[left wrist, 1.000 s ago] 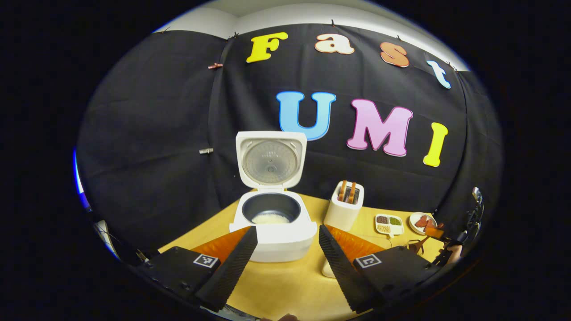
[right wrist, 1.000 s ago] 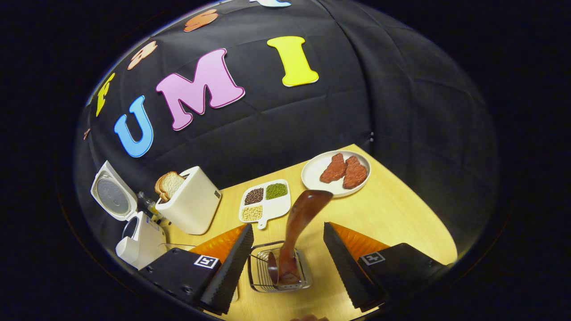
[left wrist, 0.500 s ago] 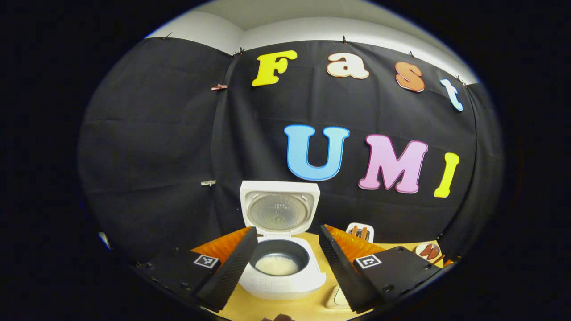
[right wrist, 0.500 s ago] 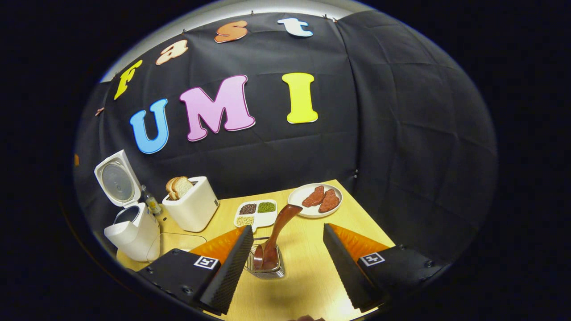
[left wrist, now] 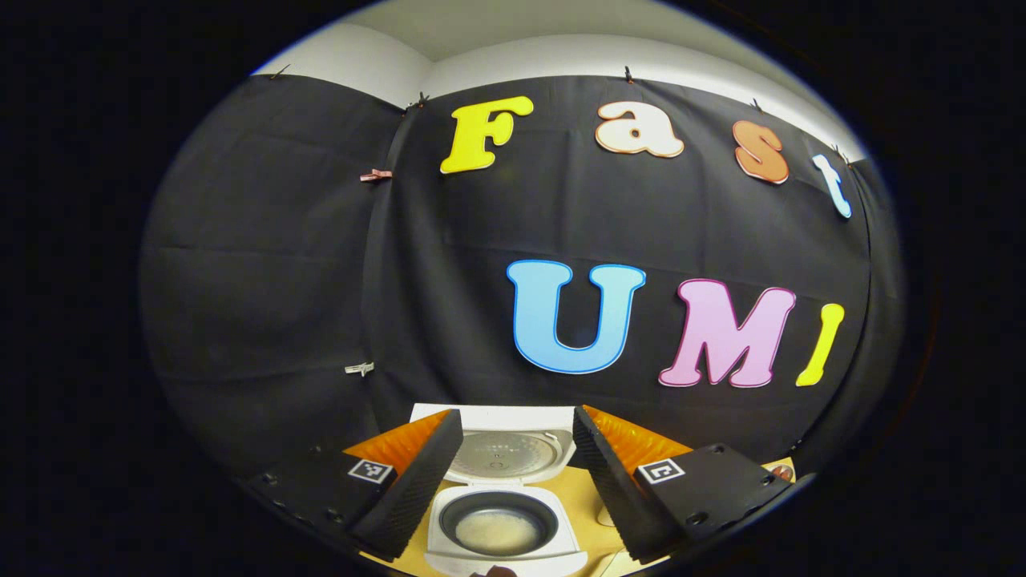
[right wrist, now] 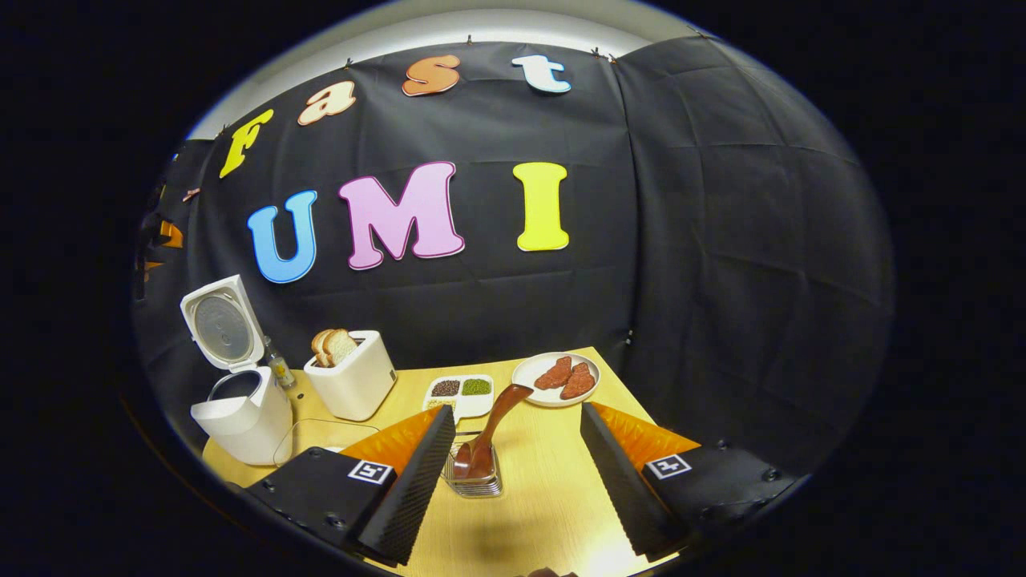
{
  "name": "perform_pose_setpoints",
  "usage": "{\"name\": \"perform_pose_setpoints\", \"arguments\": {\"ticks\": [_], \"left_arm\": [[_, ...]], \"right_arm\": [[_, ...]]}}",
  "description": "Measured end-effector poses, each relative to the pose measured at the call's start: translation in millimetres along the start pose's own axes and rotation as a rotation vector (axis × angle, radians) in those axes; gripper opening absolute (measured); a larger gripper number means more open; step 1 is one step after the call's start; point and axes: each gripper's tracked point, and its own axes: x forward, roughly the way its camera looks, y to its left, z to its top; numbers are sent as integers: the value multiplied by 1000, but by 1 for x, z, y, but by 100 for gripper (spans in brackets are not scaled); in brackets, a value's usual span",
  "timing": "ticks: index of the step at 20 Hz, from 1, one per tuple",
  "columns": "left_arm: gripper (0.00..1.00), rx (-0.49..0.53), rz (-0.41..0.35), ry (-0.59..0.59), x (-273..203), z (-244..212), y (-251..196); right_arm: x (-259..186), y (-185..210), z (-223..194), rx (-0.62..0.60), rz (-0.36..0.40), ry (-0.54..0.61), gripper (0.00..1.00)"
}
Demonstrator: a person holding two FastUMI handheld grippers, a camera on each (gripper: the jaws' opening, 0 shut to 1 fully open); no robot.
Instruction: Close the left gripper, press the button to open the rice cooker; take a wooden spoon from the chopstick holder with the right hand, scoop a spoonful of rice and pour it into the rice cooker, then put the wooden spoon back into the chopstick holder.
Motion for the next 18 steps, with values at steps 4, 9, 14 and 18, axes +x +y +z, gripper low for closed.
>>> {"name": "perform_pose_setpoints", "arguments": {"ticks": [4,9,14,18], "left_arm": [[95,-2,11,13,59,0,8],[95,0,14,30,128,-9,25],[95,1,31,127,174,-53,36],[95,-25,74,205,187,-85,43]], "right_arm": [[-16,12,3,-34,7,-10,99],[-38,30,-14,-38,1,29,99],[-49,45,-26,-69,2,58,99],[-50,58,-27,-41,14,58,99]]}}
